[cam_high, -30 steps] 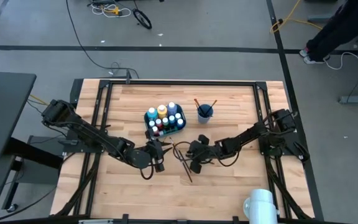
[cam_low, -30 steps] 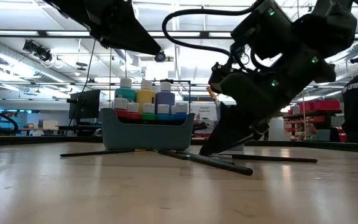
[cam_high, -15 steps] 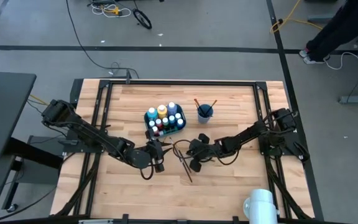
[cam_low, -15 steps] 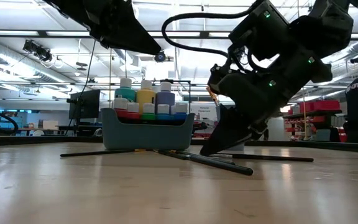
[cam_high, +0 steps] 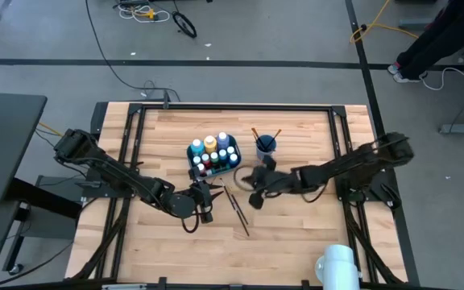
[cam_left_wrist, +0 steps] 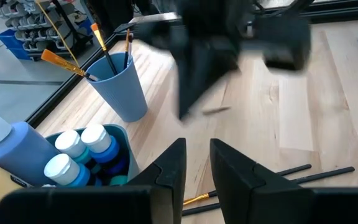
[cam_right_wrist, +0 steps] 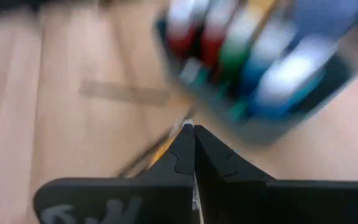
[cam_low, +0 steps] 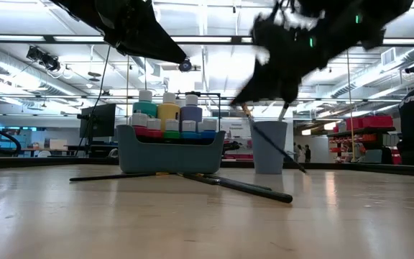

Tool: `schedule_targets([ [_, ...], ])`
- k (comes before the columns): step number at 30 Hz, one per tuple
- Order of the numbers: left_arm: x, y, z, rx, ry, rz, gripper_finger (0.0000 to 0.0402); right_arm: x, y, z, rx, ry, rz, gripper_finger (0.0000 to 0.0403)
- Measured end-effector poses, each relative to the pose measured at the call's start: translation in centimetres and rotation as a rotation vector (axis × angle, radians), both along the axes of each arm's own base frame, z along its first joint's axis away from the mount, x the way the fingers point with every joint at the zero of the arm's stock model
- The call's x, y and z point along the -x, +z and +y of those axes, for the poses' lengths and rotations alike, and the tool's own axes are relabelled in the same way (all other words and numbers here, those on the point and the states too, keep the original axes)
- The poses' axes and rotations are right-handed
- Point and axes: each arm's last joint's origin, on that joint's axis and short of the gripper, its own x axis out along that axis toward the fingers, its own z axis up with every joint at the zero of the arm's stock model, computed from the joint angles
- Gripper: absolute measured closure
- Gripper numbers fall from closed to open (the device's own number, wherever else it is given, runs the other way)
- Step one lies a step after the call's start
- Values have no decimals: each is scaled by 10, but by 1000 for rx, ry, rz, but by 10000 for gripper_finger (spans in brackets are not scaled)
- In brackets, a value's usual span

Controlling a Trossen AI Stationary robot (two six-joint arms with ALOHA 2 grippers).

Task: Pick & Place Paint Supplies
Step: Put the silver paint brush into the blue cup

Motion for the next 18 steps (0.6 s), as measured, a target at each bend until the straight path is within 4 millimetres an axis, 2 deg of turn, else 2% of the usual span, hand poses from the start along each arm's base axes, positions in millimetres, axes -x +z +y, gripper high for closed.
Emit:
schedule_targets([
  [4,0,0,0,0,-10,2,320,13,45,-7,133,-86,-138,403],
  [9,0,0,0,-9,-19,8,320,33,83,-13,247,-164,-233,403],
  [14,0,0,0,-18,-23,11,320,48,104,-21,366,-291,-252,403],
  [18,0,0,0,-19,-22,10,320,52,111,-33,406,-365,-257,403],
])
